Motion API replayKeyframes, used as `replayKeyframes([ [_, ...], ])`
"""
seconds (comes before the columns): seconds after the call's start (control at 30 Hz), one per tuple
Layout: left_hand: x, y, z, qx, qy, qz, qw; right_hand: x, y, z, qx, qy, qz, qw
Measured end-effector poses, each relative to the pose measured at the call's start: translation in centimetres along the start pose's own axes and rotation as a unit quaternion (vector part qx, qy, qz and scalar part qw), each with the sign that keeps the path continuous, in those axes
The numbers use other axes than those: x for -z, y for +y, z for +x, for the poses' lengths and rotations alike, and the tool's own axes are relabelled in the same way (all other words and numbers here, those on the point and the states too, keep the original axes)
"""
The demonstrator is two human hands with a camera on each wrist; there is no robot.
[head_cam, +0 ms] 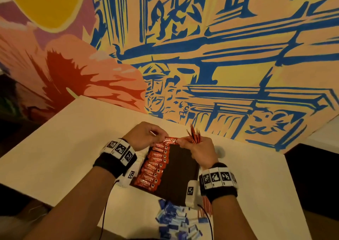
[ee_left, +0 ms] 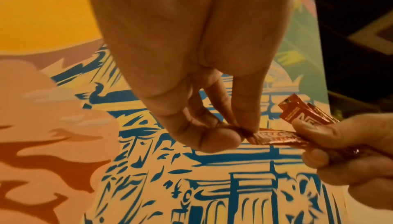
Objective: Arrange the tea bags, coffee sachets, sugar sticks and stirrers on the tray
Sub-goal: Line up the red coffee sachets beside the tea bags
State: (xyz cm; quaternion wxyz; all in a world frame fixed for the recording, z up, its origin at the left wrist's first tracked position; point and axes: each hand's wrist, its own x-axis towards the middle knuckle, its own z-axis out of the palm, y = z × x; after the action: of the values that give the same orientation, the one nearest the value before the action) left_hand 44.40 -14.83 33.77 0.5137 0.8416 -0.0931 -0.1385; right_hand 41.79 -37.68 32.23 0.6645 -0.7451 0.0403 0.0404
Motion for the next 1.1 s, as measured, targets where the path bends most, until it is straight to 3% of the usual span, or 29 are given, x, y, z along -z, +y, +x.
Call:
replayKeyframes([
  [0.13,1.0,-1.2,1.9,-0.006,-0.037,0.098,0.995,-0.8,1.2,1.1,-0.031,-0.009,-0.007,0.999],
  [0.33,3.1,-4.8,5.3,0.034,0.024,0.155,0.987,-1.6,3.1,2.8,-0.110,0.095,-0.007,0.989],
  [0.47,3.0,-8.9,8.1,0.092,0.034,0.200,0.975,-1.9,5.2,3.2,-0.154,0.116,-0.023,0.981],
  [0.6,0.9,-13.0,11.0,0.129,-0.013,0.235,0.963,-2.5,7.0,2.9,-0.180,0.120,-0.007,0.976],
  [0.77,-2.0,-16.7,13.9,0.128,-0.091,0.304,0.940,-3.8,7.7,2.7,-0.196,0.125,0.000,0.973],
  [1.1,-4.5,-20.2,17.5,0.114,-0.131,0.388,0.905,-4.3,8.8,1.8,-0.211,0.142,-0.026,0.967],
])
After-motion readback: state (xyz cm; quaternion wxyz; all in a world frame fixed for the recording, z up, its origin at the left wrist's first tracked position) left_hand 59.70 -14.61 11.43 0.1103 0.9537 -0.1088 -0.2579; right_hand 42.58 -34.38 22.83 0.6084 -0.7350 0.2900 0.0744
